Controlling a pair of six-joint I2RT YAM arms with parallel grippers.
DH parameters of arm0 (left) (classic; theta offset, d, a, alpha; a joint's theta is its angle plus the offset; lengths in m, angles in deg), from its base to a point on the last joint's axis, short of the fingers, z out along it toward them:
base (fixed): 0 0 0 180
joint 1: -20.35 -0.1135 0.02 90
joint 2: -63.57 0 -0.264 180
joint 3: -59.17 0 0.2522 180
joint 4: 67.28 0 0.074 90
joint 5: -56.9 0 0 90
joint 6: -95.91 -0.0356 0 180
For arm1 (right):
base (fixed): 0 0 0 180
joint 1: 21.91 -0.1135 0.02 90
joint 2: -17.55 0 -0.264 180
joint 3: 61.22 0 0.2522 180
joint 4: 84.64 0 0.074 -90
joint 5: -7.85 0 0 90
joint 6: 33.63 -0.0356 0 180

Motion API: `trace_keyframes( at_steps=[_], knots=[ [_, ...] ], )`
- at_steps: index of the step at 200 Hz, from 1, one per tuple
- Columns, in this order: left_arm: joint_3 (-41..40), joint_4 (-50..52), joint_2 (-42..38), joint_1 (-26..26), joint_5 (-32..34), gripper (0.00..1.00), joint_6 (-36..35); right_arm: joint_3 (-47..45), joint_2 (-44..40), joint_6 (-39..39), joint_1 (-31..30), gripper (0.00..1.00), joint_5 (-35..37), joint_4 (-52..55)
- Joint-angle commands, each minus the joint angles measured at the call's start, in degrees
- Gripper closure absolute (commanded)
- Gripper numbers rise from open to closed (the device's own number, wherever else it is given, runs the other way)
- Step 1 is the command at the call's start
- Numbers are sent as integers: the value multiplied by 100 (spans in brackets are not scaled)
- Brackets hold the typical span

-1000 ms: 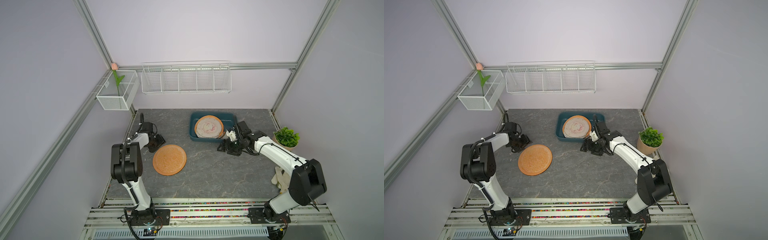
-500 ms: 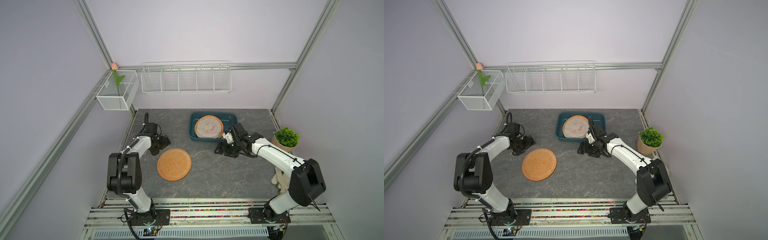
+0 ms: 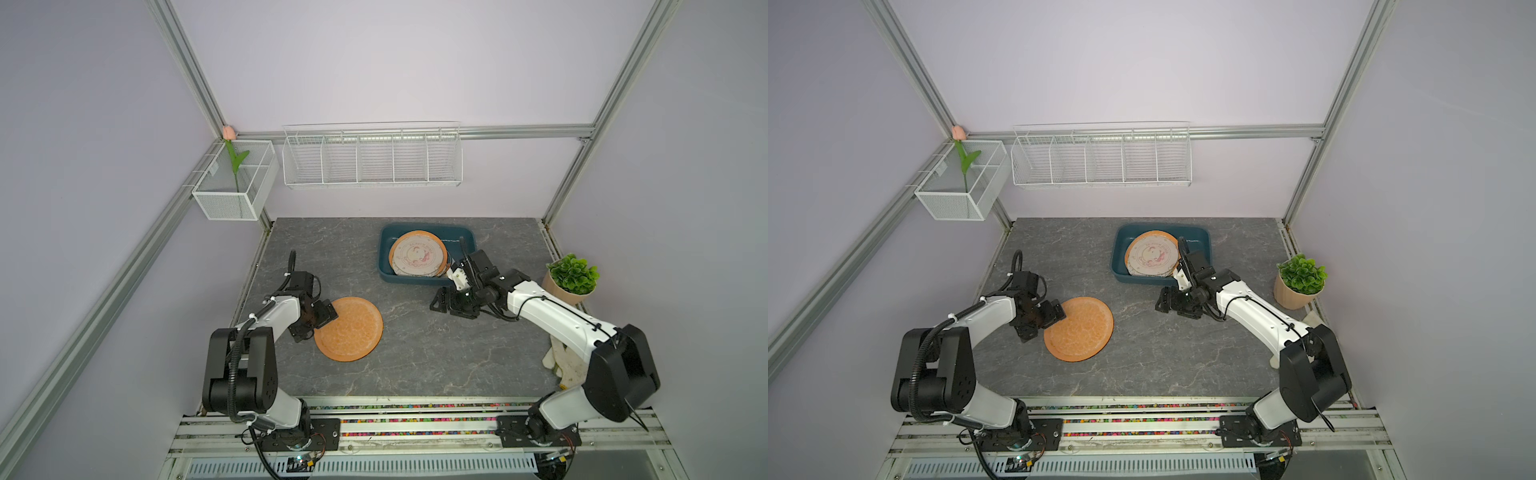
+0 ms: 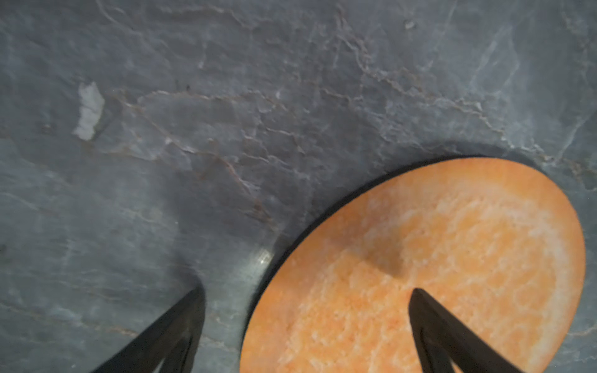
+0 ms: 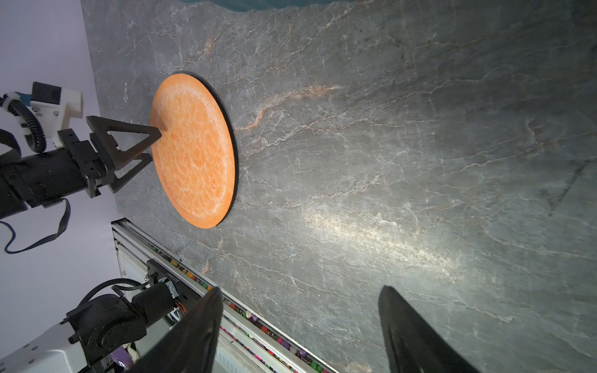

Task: Put the coasters into the storage box
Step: Move the coaster to the center of the board.

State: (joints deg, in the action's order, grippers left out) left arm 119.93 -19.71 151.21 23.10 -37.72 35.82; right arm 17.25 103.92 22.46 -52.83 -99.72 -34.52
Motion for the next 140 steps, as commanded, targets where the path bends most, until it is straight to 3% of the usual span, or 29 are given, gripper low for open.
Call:
trace_keyframes(
  at_steps=[1,66,140],
  knots=[
    [-49,-156,67,74,-174,3,-12,-164,-208,-52,-43,22,68,-4],
    [156,-313,572,991,-628,7,214,-383,-398,-105,-55,22,130,-33],
    [1127,-470,1582,2840,-917,10,799,-553,-283,-133,-64,22,216,-60]
  ],
)
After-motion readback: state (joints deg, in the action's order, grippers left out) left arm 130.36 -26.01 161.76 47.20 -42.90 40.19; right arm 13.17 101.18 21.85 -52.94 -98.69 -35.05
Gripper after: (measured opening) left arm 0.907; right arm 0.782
